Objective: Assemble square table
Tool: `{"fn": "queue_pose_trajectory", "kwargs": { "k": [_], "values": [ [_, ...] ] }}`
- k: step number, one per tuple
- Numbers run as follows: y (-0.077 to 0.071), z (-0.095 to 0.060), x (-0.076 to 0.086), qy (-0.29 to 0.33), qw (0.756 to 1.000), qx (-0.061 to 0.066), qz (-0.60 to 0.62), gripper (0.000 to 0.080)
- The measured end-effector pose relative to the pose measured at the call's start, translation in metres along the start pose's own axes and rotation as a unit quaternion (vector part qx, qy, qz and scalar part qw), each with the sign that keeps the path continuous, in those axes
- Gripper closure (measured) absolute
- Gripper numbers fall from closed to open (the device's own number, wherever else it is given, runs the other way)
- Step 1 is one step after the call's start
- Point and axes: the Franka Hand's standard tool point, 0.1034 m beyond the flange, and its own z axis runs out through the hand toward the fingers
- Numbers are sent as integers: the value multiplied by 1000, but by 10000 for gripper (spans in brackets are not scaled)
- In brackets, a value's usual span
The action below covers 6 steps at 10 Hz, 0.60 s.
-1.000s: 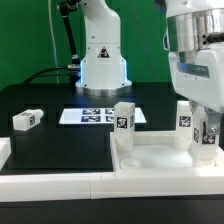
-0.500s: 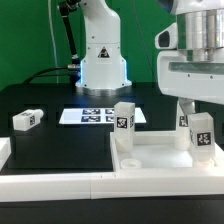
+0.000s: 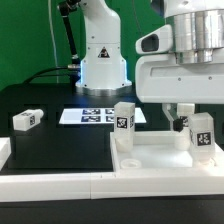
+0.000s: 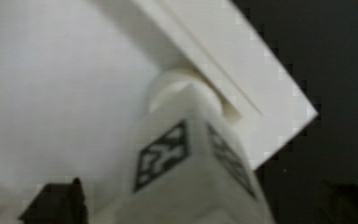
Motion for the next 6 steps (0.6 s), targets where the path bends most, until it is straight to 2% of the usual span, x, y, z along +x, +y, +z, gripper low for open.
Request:
{"fn": "queue_pose_trajectory", "kwargs": {
  "k": [2,5,6],
  "values": [
    [-2,0,-3,-10,997,-2,-83,151],
    [-2,0,-4,-14,997,-4,-71,178],
    [-2,0,-4,-15,999,-4,-45,351]
  ]
}}
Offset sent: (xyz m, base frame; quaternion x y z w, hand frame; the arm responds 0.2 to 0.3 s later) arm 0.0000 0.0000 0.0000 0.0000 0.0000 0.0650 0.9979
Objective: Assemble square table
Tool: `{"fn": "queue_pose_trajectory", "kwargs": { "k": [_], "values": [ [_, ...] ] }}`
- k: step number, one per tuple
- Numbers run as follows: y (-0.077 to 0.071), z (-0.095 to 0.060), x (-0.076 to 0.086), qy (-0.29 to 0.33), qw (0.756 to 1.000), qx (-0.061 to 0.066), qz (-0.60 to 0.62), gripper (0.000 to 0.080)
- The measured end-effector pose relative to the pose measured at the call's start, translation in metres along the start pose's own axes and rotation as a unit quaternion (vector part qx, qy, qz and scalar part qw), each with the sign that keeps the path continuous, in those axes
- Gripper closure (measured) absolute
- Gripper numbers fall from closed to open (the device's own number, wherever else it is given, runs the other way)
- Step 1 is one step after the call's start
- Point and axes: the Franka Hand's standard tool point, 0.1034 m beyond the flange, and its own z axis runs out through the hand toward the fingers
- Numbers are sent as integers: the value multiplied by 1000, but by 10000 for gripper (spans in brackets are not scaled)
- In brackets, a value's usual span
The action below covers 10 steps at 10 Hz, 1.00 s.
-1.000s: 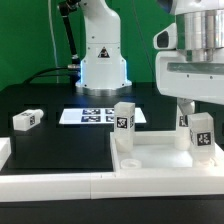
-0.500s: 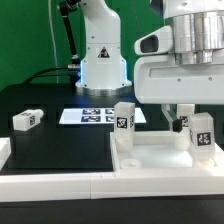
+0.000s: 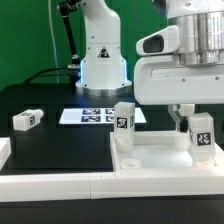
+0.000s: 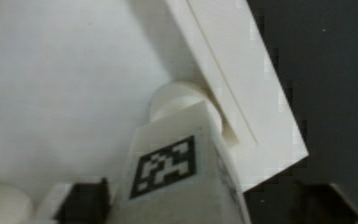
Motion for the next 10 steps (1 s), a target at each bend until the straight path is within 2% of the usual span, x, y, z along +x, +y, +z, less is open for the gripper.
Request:
{"fn": "queue_pose_trajectory", "kwargs": {
  "k": [1,2,5,7,9,10],
  "values": [
    [0,0,-1,-1,999,0,37,351],
    [1,0,-1,-1,998,-1,66,511],
    [0,1,-2,-2,984,-2,178,511],
    [-8,3,-11,-1,951,-7,310,511],
    [-14,6,-13,-5,897,11,442,510],
    [-14,6,-11,-7,870,27,491,510]
  ]
}}
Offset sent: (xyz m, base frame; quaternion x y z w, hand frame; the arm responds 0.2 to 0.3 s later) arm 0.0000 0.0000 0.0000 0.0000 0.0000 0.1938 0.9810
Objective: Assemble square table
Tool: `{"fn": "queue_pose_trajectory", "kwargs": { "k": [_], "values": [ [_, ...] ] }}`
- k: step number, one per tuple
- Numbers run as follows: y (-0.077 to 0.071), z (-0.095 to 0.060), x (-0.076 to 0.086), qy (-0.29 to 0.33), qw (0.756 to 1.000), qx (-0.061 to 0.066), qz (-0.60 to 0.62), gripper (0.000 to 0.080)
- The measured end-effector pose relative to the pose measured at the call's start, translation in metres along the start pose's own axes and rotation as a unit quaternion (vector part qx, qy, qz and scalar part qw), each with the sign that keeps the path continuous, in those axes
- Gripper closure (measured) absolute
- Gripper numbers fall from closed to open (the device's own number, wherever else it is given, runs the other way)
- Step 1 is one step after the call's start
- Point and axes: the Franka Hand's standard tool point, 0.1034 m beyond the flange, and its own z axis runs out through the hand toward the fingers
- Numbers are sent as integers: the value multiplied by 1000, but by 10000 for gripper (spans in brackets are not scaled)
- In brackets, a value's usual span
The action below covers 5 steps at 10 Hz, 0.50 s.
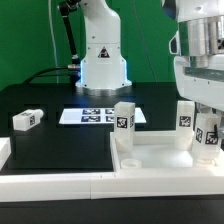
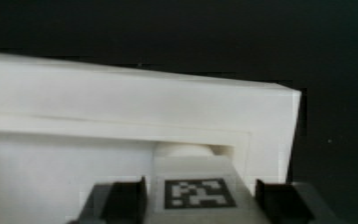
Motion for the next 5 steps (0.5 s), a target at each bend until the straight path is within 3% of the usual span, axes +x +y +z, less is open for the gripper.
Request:
{"fn": "queue_pose_trajectory", "kwargs": {
  "k": [1,2,3,4,5],
  "values": [
    [-1,0,1,-9,998,9,55,510],
    [-1,0,0,-9,998,8,69,509],
    [-1,0,0,-9,998,8,59,431],
    [0,0,0,-9,999,6,35,431],
    [2,-3,0,-6,1000,-5,-23,258]
  ]
}}
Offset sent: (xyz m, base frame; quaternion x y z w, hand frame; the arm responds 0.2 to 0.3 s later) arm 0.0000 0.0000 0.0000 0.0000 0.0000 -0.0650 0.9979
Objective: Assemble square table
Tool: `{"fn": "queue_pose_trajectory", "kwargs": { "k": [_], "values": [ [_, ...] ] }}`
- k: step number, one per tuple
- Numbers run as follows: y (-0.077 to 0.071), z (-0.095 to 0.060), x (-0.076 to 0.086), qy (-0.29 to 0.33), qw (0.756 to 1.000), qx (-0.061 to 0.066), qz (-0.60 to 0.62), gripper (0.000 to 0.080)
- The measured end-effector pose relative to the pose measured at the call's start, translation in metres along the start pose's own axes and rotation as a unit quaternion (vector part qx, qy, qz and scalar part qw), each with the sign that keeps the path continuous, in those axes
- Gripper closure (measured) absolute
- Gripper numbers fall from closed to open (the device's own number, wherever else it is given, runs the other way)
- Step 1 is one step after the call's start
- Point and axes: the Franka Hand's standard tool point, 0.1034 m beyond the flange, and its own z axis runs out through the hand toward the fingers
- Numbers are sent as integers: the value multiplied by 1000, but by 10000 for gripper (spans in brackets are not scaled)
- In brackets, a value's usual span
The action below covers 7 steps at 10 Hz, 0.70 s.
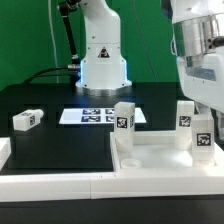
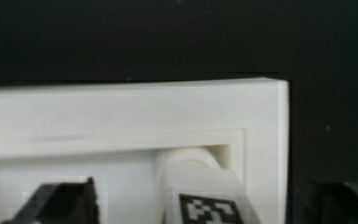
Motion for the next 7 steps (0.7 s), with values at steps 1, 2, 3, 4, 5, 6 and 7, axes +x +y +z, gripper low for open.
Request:
{"fn": "queue_pose_trajectory", "kwargs": {
  "k": [1,2,3,4,5,6,7],
  "values": [
    [1,-1,0,12,996,-13,-89,172],
    [1,-1,0,22,983,-19,-183,157],
    [1,-1,1,21,980,-19,-195,157],
    [1,-1,2,22,966,-21,-257,150],
    [1,-1,3,21,955,-22,-294,150],
    [1,-1,5,22,940,-22,-340,150],
    [-2,-2,11,26,910,-20,-413,150]
  ]
}}
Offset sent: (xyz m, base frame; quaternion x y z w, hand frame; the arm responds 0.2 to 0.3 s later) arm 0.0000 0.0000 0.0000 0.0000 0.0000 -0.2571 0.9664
